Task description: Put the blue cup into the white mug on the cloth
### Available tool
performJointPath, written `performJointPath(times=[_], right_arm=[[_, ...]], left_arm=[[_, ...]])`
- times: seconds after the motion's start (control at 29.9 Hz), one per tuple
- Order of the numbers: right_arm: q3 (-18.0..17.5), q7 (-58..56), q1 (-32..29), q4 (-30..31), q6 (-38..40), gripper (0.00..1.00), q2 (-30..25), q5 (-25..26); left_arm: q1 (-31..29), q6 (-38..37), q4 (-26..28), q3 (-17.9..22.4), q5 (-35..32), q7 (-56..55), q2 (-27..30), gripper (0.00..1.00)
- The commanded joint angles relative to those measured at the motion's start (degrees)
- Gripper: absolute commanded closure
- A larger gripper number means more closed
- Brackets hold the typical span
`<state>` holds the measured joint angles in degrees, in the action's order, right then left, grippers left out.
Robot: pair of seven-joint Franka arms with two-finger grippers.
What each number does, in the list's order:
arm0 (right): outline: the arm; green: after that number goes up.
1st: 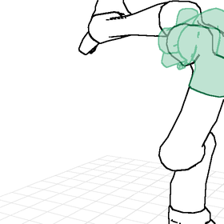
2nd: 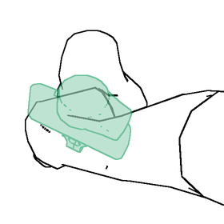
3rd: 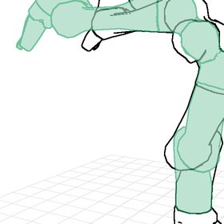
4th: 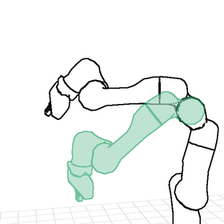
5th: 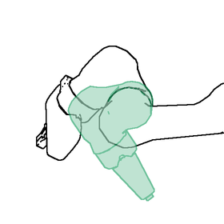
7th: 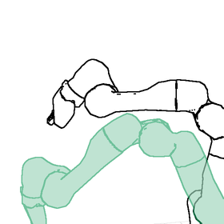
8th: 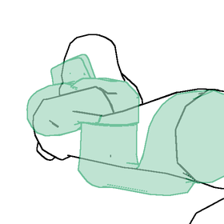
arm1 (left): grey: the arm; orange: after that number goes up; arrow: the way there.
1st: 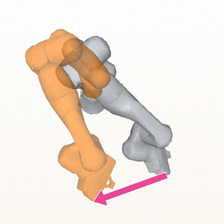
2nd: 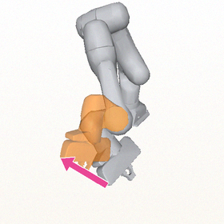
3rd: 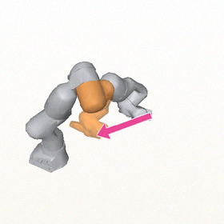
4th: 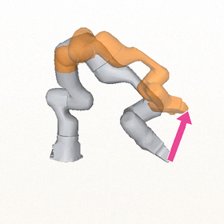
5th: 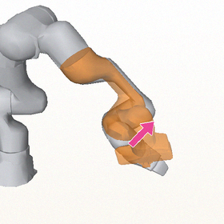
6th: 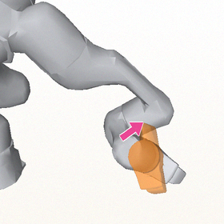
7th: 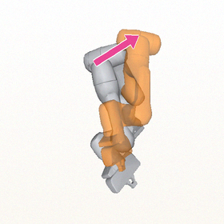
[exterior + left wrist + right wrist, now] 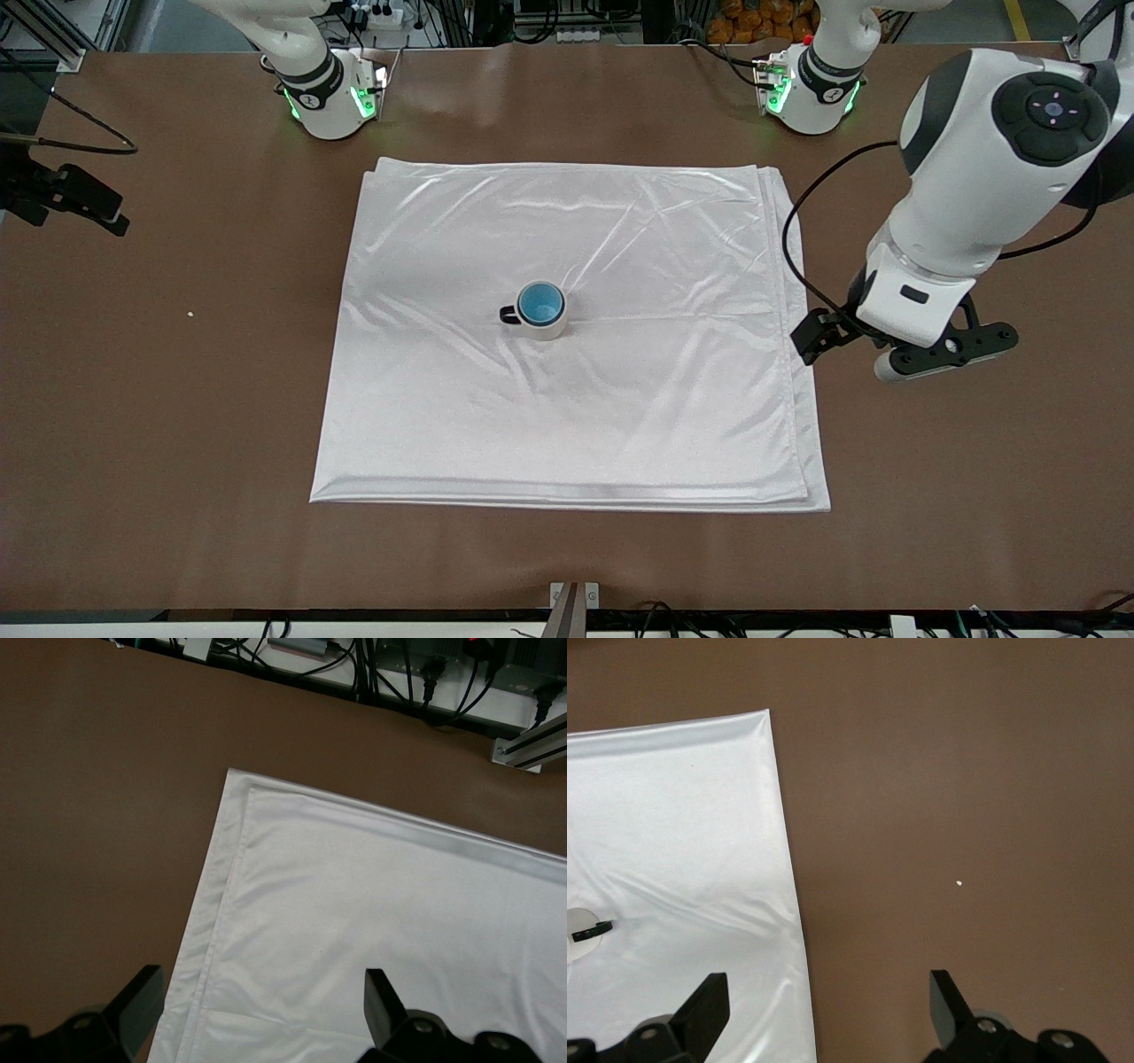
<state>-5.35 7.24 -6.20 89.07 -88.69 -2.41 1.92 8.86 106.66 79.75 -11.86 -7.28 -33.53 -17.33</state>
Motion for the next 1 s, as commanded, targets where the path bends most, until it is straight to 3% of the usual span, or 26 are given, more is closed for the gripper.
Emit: performJointPath(times=[0.0, 0.53, 0.97], right_arm=[[-0.2, 0.9, -1.5, -1.3, 0.4, 0.0, 0.6, -0.9], [-0.5, 1.9, -1.2, -1.2, 0.4, 0.0, 0.6, -0.9], [-0.5, 2.0, -1.0, -1.3, 0.5, 0.0, 0.5, -1.0]], left_arm=[[-2.7, -1.1, 1.5, -0.6, -0.7, 4.9, 2.1, 0.0], [-8.7, -3.6, 2.2, -0.6, 0.1, 22.7, 4.8, 0.0], [-11.9, -4.2, 7.4, -0.5, 1.8, 29.3, 9.9, 0.0]])
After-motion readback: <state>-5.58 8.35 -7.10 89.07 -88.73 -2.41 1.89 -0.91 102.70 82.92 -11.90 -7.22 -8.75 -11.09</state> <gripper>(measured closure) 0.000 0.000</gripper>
